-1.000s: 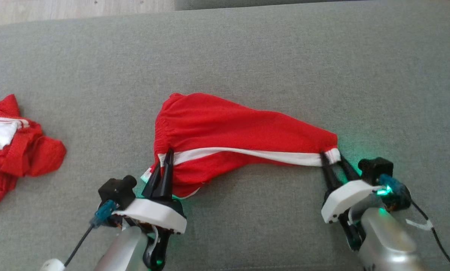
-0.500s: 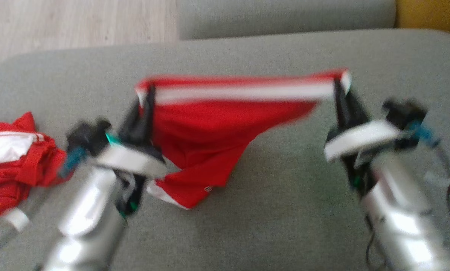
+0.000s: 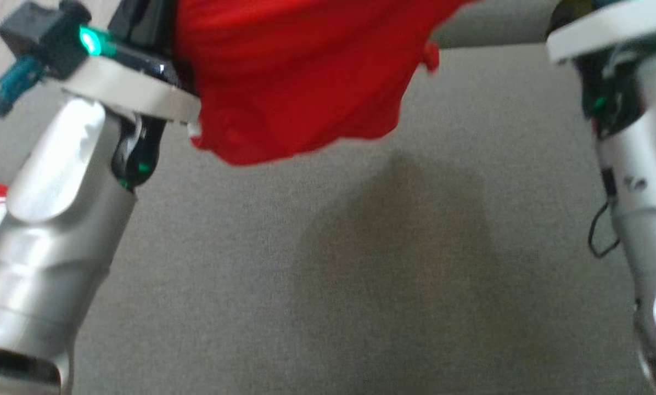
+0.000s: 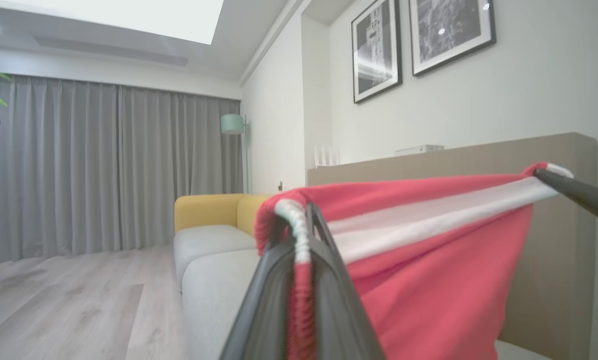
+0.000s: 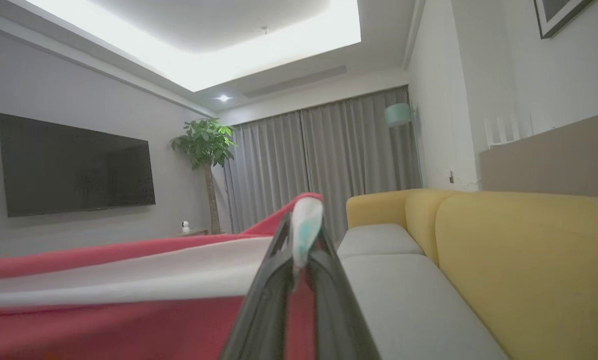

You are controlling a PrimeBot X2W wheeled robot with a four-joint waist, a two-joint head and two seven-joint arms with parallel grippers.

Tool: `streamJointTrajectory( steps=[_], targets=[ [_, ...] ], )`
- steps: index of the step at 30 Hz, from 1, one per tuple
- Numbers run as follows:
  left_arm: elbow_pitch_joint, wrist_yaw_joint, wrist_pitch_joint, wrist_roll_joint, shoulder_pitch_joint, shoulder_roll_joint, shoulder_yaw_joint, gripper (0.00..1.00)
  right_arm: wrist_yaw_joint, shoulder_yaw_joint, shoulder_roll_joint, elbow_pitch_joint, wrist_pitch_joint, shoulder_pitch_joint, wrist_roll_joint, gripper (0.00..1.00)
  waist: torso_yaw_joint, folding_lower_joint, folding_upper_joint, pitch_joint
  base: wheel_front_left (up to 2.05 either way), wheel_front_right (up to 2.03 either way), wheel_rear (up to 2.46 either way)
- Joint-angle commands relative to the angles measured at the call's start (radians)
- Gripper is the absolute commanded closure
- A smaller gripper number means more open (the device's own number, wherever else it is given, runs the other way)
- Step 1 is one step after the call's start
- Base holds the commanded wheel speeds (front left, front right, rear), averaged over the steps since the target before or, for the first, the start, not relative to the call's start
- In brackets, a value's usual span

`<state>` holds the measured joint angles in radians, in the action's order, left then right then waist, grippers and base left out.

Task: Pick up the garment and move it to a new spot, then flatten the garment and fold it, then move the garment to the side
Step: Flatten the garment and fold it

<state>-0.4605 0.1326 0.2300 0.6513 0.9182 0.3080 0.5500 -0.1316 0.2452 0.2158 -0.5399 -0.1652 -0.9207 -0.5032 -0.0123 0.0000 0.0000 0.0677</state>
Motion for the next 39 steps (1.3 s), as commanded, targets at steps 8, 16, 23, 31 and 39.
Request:
streamJointTrajectory(
  steps=[8,16,23,31,39],
  targets=[
    [-0.091,-0.006,0.018,-0.022,0.198,-0.001,-0.032,1.00,0.001,0.035,0.011,-0.088,-0.026,-0.241,0.086,1.00,-0.012,0.0000,0.0000,0.193,0.00,0.00,0.00],
    [-0.057,-0.041,0.031,-0.175,0.376,-0.048,-0.147,1.00,0.001,-0.085,-0.025,-0.178,-0.095,-0.459,0.186,1.00,-0.022,0.0000,0.0000,0.339,0.00,0.00,0.00],
    [0.019,-0.020,0.032,-0.273,0.276,-0.104,-0.266,1.00,0.001,-0.158,-0.073,-0.089,-0.096,-0.406,0.224,1.00,-0.038,0.0000,0.0000,0.359,0.00,0.00,0.00],
    [0.040,-0.004,0.032,-0.268,-0.096,-0.189,-0.407,1.00,0.001,-0.119,-0.108,-0.031,-0.096,-0.029,0.092,1.00,-0.074,0.0000,0.0000,0.288,0.00,0.00,0.00],
    [0.033,-0.002,0.032,-0.238,-0.490,-0.235,-0.419,1.00,0.001,-0.078,-0.138,0.032,-0.096,0.397,0.006,1.00,-0.109,0.0000,0.0000,0.173,0.00,0.00,0.00]
  ],
)
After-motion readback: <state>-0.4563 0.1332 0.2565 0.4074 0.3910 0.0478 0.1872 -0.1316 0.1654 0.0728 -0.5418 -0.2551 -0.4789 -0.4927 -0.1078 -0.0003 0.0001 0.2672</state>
